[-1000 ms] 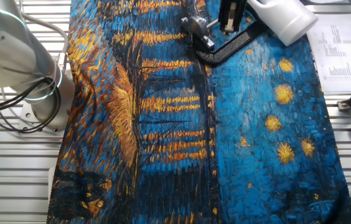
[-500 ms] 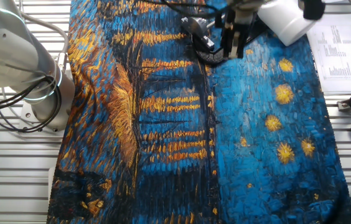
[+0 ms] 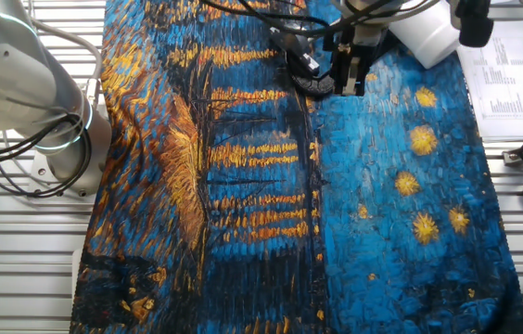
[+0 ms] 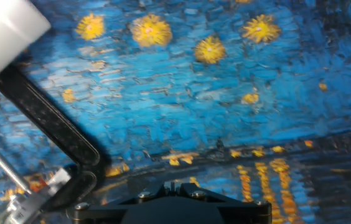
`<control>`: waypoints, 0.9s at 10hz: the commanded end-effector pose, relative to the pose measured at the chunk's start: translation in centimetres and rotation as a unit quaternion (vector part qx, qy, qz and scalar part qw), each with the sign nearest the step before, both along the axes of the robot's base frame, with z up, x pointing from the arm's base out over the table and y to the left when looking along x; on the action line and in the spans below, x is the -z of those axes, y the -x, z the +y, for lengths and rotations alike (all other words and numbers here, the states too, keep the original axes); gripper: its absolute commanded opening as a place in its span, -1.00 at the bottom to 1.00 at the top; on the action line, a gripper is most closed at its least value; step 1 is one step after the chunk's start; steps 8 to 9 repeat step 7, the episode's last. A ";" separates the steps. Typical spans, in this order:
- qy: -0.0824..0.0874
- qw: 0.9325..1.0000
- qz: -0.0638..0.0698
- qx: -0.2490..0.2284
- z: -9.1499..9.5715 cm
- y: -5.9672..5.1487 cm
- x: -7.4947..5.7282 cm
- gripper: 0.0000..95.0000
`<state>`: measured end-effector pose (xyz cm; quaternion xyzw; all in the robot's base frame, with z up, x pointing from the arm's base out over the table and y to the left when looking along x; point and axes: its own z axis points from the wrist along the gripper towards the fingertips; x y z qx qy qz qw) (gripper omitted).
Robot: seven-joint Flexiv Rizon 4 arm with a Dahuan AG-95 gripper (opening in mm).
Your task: Pull up the lever
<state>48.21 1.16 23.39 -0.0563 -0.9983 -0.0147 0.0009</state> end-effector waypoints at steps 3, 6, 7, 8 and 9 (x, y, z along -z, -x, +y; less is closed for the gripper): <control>0.002 1.000 -0.002 0.009 -0.1 0.1 0.4 -1.00; 0.002 1.000 -0.004 0.009 -0.5 0.3 0.8 -1.00; 0.002 1.000 -0.003 0.009 -0.5 0.3 0.8 -1.00; 0.002 1.000 -0.003 0.009 -0.5 0.3 0.8 -1.00; 0.002 1.000 -0.003 0.009 -0.5 0.3 0.8 -1.00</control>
